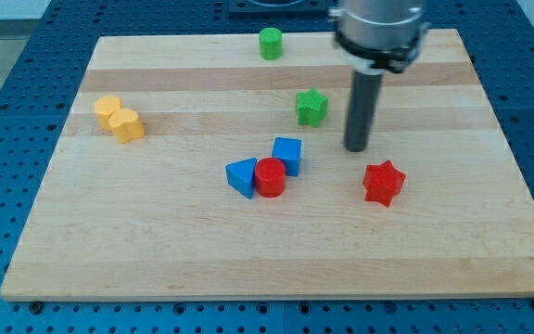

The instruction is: Move the red star parallel to the right of red circle

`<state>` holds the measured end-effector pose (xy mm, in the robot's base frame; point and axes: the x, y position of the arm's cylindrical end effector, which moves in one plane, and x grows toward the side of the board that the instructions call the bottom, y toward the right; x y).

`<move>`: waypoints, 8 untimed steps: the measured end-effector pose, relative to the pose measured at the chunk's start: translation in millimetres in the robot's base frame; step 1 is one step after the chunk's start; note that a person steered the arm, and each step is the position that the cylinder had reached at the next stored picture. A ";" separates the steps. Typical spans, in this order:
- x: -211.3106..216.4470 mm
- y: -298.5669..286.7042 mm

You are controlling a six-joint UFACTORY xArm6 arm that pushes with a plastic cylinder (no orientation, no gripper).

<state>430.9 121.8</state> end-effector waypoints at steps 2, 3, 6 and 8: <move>54.2 52.9; 84.1 52.9; 84.1 49.8; 83.3 32.5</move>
<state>514.2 154.3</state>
